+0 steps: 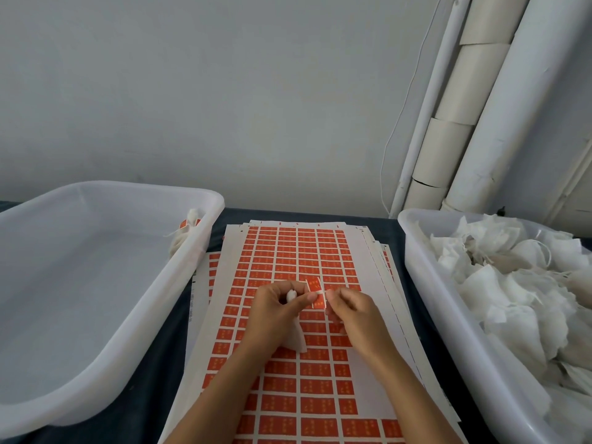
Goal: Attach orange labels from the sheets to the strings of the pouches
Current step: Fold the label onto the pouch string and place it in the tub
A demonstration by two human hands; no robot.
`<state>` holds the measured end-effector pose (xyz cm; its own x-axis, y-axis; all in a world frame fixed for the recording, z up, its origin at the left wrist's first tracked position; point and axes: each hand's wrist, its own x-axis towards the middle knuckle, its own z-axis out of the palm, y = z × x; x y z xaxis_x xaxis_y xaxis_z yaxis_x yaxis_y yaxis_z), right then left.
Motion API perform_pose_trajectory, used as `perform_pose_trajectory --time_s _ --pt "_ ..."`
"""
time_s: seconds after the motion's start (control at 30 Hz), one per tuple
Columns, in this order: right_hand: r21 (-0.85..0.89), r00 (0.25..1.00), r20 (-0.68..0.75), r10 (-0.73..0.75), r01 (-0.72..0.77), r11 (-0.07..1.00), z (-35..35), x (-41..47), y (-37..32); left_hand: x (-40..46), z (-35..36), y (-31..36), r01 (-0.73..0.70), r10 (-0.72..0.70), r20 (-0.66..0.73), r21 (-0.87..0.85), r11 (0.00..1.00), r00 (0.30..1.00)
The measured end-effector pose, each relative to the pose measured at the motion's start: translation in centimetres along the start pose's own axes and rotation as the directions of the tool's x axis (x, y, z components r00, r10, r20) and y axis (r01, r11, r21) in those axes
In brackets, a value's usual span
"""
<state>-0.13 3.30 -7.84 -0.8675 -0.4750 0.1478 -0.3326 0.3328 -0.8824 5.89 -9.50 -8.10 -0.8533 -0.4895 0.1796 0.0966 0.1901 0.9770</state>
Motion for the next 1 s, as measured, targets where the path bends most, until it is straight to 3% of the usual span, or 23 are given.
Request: perform_pose_trajectory --time_s 0.37,0.9,1.0 --pt "-0.038 0.979 -0.170 -0.109 0.104 0.994 0.4 0.2 0.3 0.2 0.2 -0.5 -0.059 0.056 0.030 0.097 0.994 0.998" --pt "-0.069 0.961 -0.218 -0.170 0.158 0.985 -0.4 -0.2 -0.3 0.2 0.0 -0.4 -0.054 0.052 0.020 0.123 0.991 0.998" --pt "-0.098 0.964 -0.166 -0.210 0.196 0.976 -0.7 0.0 -0.3 0.1 0.0 -0.4 -0.066 0.064 0.022 0.136 0.989 0.998"
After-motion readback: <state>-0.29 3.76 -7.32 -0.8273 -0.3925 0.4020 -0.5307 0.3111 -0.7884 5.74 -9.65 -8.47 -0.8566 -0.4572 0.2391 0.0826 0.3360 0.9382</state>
